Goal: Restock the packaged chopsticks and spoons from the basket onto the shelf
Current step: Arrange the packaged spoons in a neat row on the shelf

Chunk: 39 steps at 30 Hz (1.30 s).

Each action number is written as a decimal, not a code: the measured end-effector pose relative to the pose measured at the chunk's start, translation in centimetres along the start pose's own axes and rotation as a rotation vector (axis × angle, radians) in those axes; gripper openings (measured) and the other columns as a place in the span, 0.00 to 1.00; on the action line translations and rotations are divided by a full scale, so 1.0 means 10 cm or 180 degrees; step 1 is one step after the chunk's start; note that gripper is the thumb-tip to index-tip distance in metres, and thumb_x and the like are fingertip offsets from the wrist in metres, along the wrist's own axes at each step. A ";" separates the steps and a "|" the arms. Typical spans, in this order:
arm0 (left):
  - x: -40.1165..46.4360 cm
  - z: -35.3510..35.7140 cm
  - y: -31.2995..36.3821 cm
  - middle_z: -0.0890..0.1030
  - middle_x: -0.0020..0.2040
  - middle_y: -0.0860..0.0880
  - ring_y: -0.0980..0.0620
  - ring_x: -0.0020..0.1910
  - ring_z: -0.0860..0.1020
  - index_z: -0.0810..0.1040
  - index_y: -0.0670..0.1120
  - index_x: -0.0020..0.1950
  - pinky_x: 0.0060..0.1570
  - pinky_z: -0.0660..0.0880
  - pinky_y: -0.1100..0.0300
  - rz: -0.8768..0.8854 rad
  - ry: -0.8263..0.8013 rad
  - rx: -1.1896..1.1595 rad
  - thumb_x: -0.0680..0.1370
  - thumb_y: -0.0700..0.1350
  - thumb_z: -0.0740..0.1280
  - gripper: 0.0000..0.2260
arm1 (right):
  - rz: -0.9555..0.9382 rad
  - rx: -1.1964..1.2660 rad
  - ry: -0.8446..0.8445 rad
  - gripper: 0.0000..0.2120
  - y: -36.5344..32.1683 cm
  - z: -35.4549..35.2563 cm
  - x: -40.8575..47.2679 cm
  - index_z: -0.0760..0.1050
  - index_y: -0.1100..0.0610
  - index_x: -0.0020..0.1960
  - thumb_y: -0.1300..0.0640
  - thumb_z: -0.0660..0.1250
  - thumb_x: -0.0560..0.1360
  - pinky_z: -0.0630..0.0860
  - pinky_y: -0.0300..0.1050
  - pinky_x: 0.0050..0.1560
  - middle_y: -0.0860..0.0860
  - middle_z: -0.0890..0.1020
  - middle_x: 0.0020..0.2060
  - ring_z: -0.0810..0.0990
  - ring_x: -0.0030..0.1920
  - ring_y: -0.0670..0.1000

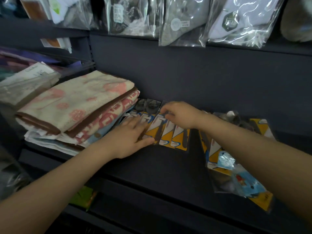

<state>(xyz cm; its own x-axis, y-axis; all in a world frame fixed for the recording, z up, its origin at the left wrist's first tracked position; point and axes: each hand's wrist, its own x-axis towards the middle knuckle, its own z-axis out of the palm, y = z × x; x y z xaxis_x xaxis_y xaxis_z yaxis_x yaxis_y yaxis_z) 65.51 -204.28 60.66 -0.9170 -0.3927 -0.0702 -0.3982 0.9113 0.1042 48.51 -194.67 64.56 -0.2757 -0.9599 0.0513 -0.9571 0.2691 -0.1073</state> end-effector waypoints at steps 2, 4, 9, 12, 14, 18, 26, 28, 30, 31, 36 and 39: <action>-0.02 0.02 -0.02 0.44 0.78 0.45 0.47 0.76 0.42 0.46 0.52 0.76 0.74 0.44 0.54 -0.0146 0.0009 0.0018 0.76 0.64 0.50 0.32 | 0.0108 -0.0060 0.0068 0.13 0.00 0.10 0.35 0.74 0.64 0.59 0.60 0.56 0.79 0.72 0.52 0.58 0.61 0.77 0.58 0.75 0.58 0.60; -0.03 0.04 -0.02 0.42 0.77 0.45 0.47 0.76 0.42 0.45 0.56 0.75 0.74 0.45 0.53 -0.0163 -0.0101 -0.0121 0.76 0.64 0.50 0.30 | 0.0299 -0.0032 0.0202 0.12 0.06 0.16 0.62 0.74 0.62 0.58 0.63 0.56 0.78 0.74 0.50 0.56 0.60 0.77 0.58 0.75 0.57 0.60; -0.04 0.12 -0.11 0.41 0.77 0.49 0.49 0.76 0.41 0.48 0.60 0.74 0.75 0.46 0.53 -0.0057 -0.0117 -0.0438 0.76 0.64 0.51 0.29 | 0.0626 0.0090 0.0090 0.16 0.23 0.27 1.02 0.74 0.62 0.60 0.66 0.54 0.77 0.72 0.44 0.51 0.60 0.77 0.60 0.76 0.58 0.59; -0.02 0.13 -0.14 0.42 0.78 0.50 0.51 0.76 0.42 0.50 0.59 0.75 0.75 0.46 0.56 0.0002 -0.0039 -0.0573 0.76 0.64 0.51 0.28 | 0.0741 0.0297 0.0148 0.13 0.26 0.31 1.14 0.76 0.63 0.58 0.64 0.58 0.77 0.73 0.44 0.52 0.60 0.79 0.59 0.77 0.57 0.58; 0.00 0.12 -0.12 0.44 0.78 0.51 0.52 0.76 0.43 0.49 0.55 0.75 0.73 0.45 0.58 0.0008 0.0004 -0.0627 0.77 0.62 0.52 0.29 | 0.0803 0.0547 0.0199 0.13 0.25 0.30 1.16 0.77 0.64 0.60 0.64 0.60 0.77 0.73 0.44 0.56 0.58 0.79 0.59 0.77 0.58 0.57; 0.02 0.08 -0.10 0.42 0.77 0.52 0.51 0.76 0.49 0.49 0.55 0.75 0.73 0.51 0.61 0.0054 0.0124 -0.0910 0.76 0.62 0.55 0.31 | 0.1061 0.1192 0.0557 0.13 0.28 0.22 1.18 0.78 0.67 0.57 0.65 0.62 0.75 0.73 0.43 0.45 0.60 0.80 0.46 0.77 0.45 0.54; 0.08 0.10 -0.13 0.42 0.78 0.50 0.54 0.76 0.42 0.50 0.53 0.76 0.71 0.43 0.64 0.0109 -0.0013 -0.0690 0.80 0.54 0.53 0.25 | 0.0741 0.0163 0.0531 0.12 0.27 0.14 1.05 0.79 0.62 0.55 0.65 0.61 0.75 0.78 0.52 0.56 0.60 0.80 0.55 0.79 0.54 0.61; 0.09 0.11 -0.14 0.44 0.78 0.51 0.54 0.76 0.43 0.48 0.54 0.76 0.71 0.43 0.63 0.0146 -0.0032 -0.0662 0.80 0.55 0.52 0.25 | 0.0785 0.0046 0.0349 0.13 0.41 0.05 0.92 0.80 0.59 0.54 0.64 0.59 0.75 0.77 0.52 0.55 0.58 0.81 0.55 0.79 0.54 0.59; 0.10 0.12 -0.15 0.45 0.78 0.51 0.54 0.76 0.43 0.48 0.54 0.76 0.71 0.42 0.63 0.0172 -0.0039 -0.0635 0.80 0.55 0.52 0.25 | 0.0789 0.0073 0.0243 0.14 0.47 0.02 0.84 0.80 0.58 0.55 0.64 0.59 0.74 0.77 0.51 0.57 0.57 0.81 0.56 0.79 0.55 0.58; 0.11 0.12 -0.15 0.44 0.78 0.52 0.54 0.76 0.42 0.48 0.54 0.76 0.72 0.42 0.62 0.0163 -0.0059 -0.0616 0.80 0.55 0.51 0.25 | 0.0797 0.0057 0.0249 0.14 0.46 0.02 0.83 0.79 0.59 0.56 0.65 0.59 0.74 0.77 0.51 0.57 0.57 0.81 0.56 0.79 0.55 0.58; 0.12 0.15 -0.14 0.44 0.78 0.52 0.54 0.76 0.42 0.48 0.53 0.76 0.72 0.43 0.60 0.0114 -0.0116 -0.0594 0.80 0.55 0.50 0.25 | 0.1109 -0.0407 0.0232 0.11 0.33 0.10 0.82 0.77 0.62 0.55 0.66 0.61 0.75 0.73 0.46 0.46 0.58 0.78 0.53 0.79 0.54 0.61; 0.10 0.13 -0.13 0.44 0.78 0.52 0.54 0.76 0.41 0.47 0.52 0.76 0.72 0.42 0.60 0.0106 -0.0184 -0.0577 0.79 0.58 0.49 0.26 | 0.1153 -0.0238 -0.0088 0.04 0.34 0.13 0.82 0.77 0.64 0.46 0.63 0.66 0.73 0.71 0.44 0.42 0.56 0.78 0.44 0.78 0.48 0.59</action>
<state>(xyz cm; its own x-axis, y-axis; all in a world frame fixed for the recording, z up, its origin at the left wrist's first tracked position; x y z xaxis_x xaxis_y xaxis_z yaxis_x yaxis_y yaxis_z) 65.14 -205.74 59.13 -0.9290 -0.3500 -0.1201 -0.3700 0.8846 0.2840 43.10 -201.68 63.34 -0.5963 -0.8028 -0.0037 -0.8020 0.5959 -0.0407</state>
